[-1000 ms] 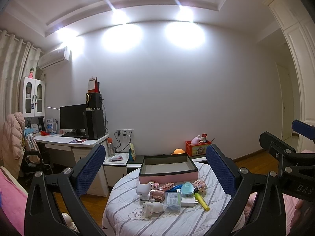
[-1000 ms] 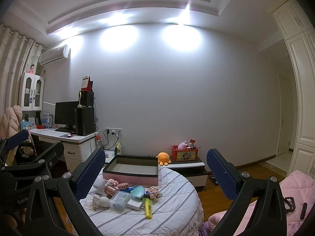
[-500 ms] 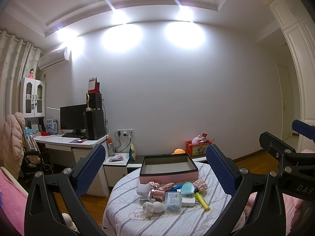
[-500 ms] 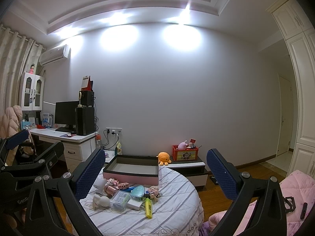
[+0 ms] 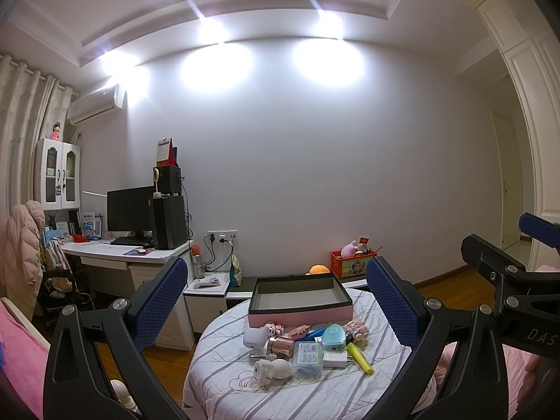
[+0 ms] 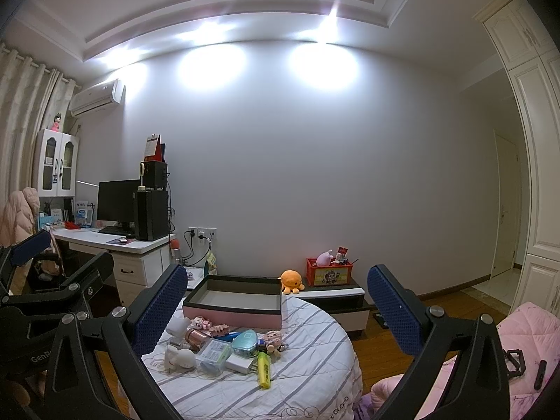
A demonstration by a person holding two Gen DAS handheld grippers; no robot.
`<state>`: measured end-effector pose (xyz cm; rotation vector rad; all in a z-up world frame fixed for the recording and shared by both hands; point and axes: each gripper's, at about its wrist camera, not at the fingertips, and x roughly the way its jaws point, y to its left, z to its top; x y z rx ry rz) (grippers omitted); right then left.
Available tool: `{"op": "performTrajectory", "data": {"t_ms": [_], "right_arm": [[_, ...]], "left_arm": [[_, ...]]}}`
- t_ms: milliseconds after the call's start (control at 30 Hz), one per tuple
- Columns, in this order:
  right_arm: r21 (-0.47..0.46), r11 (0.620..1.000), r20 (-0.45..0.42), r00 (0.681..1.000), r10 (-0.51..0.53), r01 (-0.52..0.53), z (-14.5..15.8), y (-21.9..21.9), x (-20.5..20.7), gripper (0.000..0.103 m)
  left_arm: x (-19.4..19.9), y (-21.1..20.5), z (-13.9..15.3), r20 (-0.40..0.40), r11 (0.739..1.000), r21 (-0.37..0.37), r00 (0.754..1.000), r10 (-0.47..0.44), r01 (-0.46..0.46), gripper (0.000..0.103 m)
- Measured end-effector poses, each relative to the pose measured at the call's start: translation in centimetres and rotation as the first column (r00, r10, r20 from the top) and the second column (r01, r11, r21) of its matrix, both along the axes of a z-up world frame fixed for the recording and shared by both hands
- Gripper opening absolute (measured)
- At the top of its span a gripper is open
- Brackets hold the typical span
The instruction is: Organize rigid objects
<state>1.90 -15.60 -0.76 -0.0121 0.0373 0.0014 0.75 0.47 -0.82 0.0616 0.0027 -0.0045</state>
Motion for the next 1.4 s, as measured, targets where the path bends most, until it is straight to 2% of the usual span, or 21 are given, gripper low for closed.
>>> {"op": "performTrajectory", "data": {"t_ms": [900, 1400], "right_arm": [[-0.003, 1.000, 0.003, 1.000, 0.001, -0.001, 0.4, -0.2, 0.5, 0.103], [-0.017, 1.000, -0.017, 1.000, -0.002, 0.002, -0.3, 0.1, 2.3, 0.103]], "left_arm": [[0.1, -0.2, 0.5, 0.001, 1.000, 0.004, 1.000, -0.001, 0.001, 0.103], [2.1, -0.1, 0.0, -0.012, 1.000, -0.007, 1.000, -0.016, 0.016, 0.103]]}}
